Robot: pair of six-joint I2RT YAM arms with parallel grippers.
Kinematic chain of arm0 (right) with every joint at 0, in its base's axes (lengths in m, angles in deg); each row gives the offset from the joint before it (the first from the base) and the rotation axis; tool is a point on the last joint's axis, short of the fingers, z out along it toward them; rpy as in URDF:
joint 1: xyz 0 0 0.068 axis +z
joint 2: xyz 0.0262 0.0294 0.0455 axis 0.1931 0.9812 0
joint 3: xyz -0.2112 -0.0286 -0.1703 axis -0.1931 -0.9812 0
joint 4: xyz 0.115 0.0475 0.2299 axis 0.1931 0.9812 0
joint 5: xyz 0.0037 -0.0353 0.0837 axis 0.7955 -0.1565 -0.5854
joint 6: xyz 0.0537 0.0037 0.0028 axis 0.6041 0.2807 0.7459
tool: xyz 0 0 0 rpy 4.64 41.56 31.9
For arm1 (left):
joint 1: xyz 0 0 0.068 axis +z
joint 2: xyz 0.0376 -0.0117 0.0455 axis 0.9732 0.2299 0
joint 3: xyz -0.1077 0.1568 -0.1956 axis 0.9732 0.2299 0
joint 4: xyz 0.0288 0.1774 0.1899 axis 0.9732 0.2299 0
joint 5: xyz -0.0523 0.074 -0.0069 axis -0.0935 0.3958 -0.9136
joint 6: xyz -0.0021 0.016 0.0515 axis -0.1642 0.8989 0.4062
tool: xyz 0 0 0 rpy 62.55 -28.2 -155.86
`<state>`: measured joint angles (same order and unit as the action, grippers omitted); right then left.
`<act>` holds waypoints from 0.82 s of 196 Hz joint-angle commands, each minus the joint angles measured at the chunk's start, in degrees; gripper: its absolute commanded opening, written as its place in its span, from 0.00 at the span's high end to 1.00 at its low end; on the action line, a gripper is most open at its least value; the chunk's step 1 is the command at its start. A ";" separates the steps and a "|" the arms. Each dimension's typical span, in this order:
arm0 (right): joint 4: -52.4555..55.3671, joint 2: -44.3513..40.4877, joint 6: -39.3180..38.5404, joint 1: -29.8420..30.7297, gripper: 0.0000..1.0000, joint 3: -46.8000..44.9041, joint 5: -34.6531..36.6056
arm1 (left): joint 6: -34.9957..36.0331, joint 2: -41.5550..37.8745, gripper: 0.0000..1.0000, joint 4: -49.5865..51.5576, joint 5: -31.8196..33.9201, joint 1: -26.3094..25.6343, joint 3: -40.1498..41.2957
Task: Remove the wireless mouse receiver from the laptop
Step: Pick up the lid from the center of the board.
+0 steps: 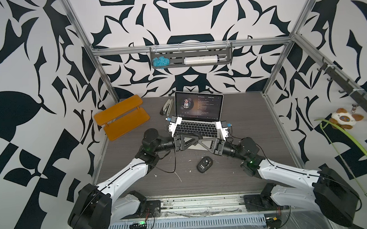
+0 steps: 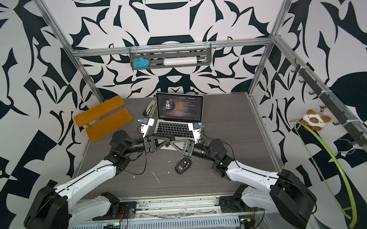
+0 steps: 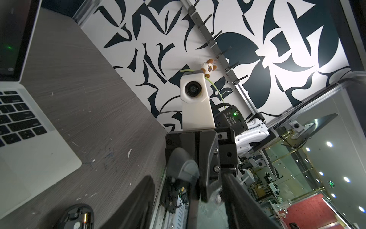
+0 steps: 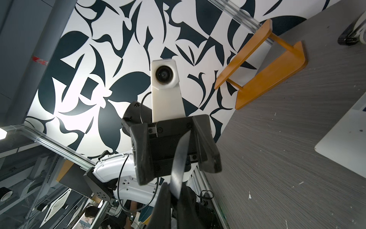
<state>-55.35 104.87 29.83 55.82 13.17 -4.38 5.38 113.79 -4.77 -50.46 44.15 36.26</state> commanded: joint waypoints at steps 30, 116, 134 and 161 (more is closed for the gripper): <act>-5.00 -1.88 0.70 0.29 1.00 0.69 2.49 | -2.20 0.36 0.48 -6.20 -2.23 -0.27 2.03; -4.43 -1.19 1.12 0.40 1.00 1.26 1.25 | -3.21 1.43 1.00 -8.38 -4.45 -0.30 1.72; -2.30 -0.90 0.94 0.34 0.97 2.19 -1.30 | -3.16 1.61 1.00 -7.98 -5.23 -0.23 1.38; 13.98 -4.93 -3.99 -2.14 0.60 6.34 -4.80 | -2.50 2.09 1.00 -4.04 -9.75 -0.24 -0.65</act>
<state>-53.45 103.82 29.97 55.60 13.76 -4.38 1.34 115.08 -11.69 -55.59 44.06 38.03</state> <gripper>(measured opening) 0.323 0.058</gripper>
